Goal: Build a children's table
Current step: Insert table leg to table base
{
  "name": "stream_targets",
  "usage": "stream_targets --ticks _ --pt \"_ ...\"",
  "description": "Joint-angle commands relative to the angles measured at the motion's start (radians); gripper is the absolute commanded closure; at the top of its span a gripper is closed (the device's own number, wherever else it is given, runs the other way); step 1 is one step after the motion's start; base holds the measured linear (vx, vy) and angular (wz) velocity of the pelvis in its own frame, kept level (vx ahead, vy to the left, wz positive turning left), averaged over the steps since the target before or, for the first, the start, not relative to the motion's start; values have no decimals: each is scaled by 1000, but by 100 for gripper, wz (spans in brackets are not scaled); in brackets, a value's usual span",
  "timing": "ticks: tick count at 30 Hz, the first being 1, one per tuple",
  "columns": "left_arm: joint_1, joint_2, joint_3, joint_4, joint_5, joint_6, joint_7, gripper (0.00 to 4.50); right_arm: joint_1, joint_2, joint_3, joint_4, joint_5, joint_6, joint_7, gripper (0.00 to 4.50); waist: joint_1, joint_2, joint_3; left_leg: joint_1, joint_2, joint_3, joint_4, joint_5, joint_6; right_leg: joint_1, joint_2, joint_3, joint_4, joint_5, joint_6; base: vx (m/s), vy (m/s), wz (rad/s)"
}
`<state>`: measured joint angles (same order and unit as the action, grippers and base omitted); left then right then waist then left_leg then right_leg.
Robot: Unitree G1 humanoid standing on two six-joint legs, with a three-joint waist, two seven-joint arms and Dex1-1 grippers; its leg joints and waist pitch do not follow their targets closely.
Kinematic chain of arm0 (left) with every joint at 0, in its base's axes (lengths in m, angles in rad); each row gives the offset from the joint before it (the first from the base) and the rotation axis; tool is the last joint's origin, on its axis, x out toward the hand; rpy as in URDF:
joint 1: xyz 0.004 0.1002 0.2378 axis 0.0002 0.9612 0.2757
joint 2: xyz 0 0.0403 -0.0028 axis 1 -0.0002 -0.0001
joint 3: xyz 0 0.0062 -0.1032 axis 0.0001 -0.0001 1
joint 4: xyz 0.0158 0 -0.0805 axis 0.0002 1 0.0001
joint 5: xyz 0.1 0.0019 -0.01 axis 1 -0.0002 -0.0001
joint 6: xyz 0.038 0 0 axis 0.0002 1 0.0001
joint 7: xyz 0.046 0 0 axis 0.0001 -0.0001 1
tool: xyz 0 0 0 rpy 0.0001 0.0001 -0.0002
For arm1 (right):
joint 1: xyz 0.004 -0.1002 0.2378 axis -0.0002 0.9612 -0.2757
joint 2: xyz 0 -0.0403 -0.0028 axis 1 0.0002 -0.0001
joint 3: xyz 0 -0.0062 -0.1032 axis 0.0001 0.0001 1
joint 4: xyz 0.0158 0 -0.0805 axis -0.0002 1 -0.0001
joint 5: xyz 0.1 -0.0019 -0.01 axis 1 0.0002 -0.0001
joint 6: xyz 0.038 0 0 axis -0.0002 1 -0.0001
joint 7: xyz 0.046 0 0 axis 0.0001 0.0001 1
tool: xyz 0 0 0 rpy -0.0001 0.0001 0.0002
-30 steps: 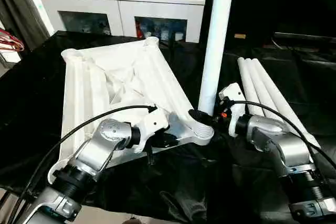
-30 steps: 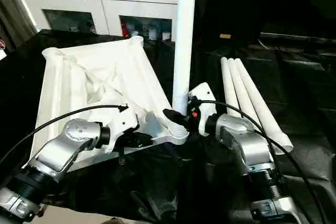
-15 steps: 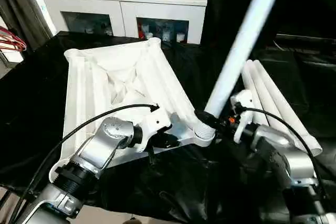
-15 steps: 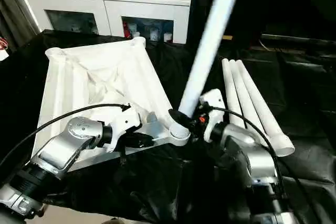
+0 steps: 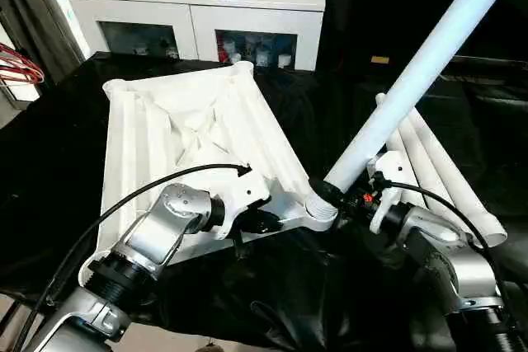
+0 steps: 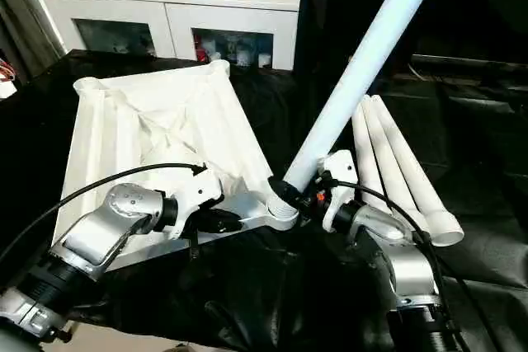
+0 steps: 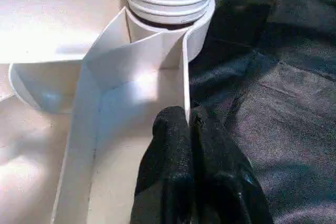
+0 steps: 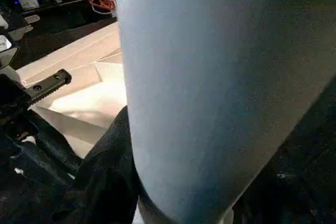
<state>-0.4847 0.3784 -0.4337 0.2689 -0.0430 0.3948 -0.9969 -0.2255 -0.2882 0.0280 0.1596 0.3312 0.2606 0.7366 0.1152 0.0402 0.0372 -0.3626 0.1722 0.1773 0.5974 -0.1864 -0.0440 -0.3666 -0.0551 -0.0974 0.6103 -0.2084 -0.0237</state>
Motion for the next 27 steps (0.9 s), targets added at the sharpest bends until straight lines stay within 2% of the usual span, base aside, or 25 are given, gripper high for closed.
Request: stream_targets --ticks 1,5,11,13,14,16,19,21,22,23,27 --pt "-2 15 -23 41 48 24 5 450 30 -7 7 12 -24 22 -9 260 -4 5 -41 16 70 -40 -83 -316 5 21 -115 68 -111 -421 -113 0 0 0" --pt "-5 15 -29 41 48 21 -1 450 29 -19 39 -5 -42 34 3 260 -5 6 -40 17 70 -40 -85 -330 0 21 -115 69 -112 -423 -112 0 0 0" --pt "-5 26 -36 41 51 12 -16 450 -28 -56 101 23 -75 66 56 260 -6 8 -39 17 68 -40 -84 -328 6 19 -115 69 -114 -446 -106 0 0 0" --pt "-6 28 -38 44 53 10 -18 450 -43 -72 125 38 -88 77 86 260 -9 4 -38 17 67 -39 -84 -332 8 19 -114 69 -117 -462 -101 0 0 0" --pt "-6 28 -38 44 53 10 -18 450 -43 -72 125 38 -88 77 86 260 -8 6 -38 17 67 -39 -83 -329 9 19 -115 70 -117 -470 -99 0 0 0" --pt "-6 30 -40 46 55 7 -18 450 -49 -93 159 54 -97 86 135 260 -8 0 -38 15 67 -39 -84 -323 13 20 -115 69 -117 -474 -95 0 0 0" --pt "-3 33 -43 41 56 5 -19 450 -51 -111 188 70 -103 85 181 260 -5 1 -38 18 70 -38 -84 -318 17 16 -115 71 -117 -465 -98 0 0 0" --pt "0 34 -43 36 56 3 -22 450 -56 -112 194 86 -107 79 192 260 -6 3 -37 17 70 -39 -86 -325 15 17 -114 70 -116 -463 -102 0 0 0" --pt "1 35 -44 34 55 3 -23 450 -58 -112 195 92 -108 76 196 260 -6 2 -38 18 70 -39 -86 -330 13 18 -115 70 -116 -462 -103 0 0 0" --pt "3 37 -44 28 55 4 -25 450 -62 -112 198 103 -111 72 202 260 -7 -5 -36 17 70 -38 -88 -329 15 19 -115 71 -118 -462 -102 0 0 0" --pt "9 44 -43 8 52 8 -29 450 -73 -114 207 127 -115 62 225 260 -7 -6 -36 16 70 -39 -89 -317 19 20 -117 71 -116 -462 -103 0 0 0"
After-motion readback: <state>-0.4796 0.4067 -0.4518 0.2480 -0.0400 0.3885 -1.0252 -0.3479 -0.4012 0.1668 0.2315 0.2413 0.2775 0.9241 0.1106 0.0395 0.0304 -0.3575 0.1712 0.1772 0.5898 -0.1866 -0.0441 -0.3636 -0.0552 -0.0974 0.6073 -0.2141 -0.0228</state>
